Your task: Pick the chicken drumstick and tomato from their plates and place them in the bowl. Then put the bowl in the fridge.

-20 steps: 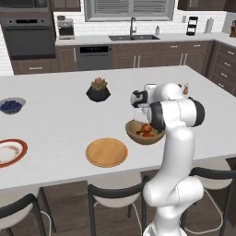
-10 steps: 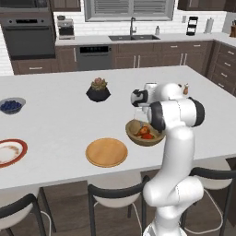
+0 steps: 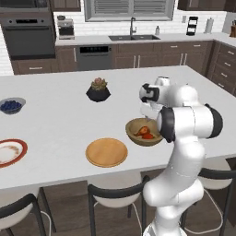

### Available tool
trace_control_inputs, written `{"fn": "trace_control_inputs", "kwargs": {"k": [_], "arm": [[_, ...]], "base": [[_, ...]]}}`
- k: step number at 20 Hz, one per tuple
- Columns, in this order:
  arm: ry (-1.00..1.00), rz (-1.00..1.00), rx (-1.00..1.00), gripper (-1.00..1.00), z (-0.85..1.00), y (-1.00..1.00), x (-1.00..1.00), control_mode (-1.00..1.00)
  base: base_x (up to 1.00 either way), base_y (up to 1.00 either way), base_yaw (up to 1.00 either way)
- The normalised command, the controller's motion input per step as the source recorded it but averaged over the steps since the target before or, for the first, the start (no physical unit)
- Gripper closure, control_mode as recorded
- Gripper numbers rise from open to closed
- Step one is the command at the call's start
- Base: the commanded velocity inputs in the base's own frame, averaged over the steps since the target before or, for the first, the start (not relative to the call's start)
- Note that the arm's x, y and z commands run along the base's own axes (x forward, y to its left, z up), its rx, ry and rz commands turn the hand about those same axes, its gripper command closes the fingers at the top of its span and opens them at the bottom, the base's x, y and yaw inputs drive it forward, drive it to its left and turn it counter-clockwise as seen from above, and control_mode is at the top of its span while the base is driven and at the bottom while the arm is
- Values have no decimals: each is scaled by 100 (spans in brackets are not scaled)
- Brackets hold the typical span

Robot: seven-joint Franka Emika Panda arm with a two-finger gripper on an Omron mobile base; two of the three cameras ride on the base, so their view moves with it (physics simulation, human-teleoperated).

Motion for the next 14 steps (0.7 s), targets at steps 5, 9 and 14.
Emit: {"fn": "trace_control_inputs", "kwargs": {"k": [5, 9, 14], "arm": [[-27, 1, 9, -100, 38, -46, -98, -100], [-34, 2, 7, -100, 9, -40, -97, -100], [-12, 8, 6, -100, 0, -31, -13, -100]], "base": [[0, 0, 0], [0, 0, 0], [0, 0, 0]]}}
